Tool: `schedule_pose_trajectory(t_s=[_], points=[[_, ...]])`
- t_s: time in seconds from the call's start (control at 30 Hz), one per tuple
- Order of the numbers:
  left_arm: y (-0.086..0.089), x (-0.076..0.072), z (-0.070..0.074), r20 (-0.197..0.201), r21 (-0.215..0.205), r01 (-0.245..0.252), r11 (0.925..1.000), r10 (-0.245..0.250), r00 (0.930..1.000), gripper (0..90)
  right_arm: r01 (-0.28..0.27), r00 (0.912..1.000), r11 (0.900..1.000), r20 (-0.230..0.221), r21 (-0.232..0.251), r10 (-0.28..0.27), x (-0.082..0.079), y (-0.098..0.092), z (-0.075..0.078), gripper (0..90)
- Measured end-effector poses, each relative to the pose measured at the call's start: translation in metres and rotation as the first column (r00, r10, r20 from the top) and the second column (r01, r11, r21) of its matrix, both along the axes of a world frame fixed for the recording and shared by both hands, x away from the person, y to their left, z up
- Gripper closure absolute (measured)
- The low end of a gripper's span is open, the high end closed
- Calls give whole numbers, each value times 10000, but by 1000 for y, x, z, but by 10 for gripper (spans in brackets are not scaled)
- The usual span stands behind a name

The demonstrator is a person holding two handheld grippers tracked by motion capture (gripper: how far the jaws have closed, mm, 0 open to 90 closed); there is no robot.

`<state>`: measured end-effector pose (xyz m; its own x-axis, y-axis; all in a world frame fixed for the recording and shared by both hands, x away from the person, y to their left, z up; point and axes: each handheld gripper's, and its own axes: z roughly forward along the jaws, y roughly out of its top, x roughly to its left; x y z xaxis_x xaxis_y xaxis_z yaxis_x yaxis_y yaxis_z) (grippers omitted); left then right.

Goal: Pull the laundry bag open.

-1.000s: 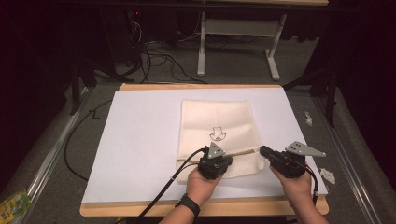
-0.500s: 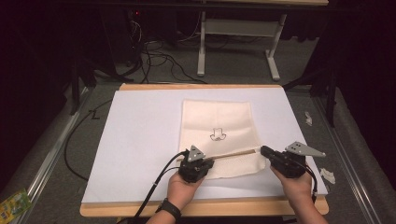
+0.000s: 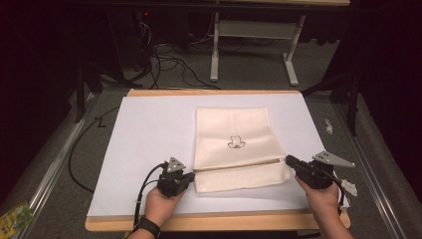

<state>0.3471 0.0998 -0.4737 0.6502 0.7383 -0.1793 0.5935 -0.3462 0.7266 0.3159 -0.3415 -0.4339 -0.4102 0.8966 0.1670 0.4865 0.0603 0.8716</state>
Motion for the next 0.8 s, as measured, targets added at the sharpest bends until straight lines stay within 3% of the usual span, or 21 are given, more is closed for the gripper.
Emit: schedule_pose_trajectory(t_s=[0.17, 0.27, 0.33, 0.57, 0.67, 0.8], points=[[12, -2, -9, -76, -523, -240, 9983, 236, 9997, 871, -221, 9997, 9995, -101, -206, 218, -1, 8, -2, 860], [16, -2, -3, 301, -503, -181, 9986, 197, 9994, 871, -243, 9996, 9995, -122, -190, 241, 0, 8, -3, 859], [19, -1, 0, 317, -791, -337, 9963, 363, 9988, 870, -285, 9995, 9994, -141, -186, 283, 0, 8, -3, 858], [20, -2, 0, 382, -792, -475, 9957, 506, 9980, 867, -428, 9988, 9989, -235, -185, 424, -1, 9, -3, 853], [18, -4, -1, 425, -564, -322, 9979, 346, 9985, 860, -731, 9967, 9971, -359, -201, 723, -1, 6, -6, 836], [18, -4, -1, 394, -686, -261, 9973, 288, 9988, 729, -877, 9950, 9960, -486, -173, 867, -1, 5, -8, 771]])
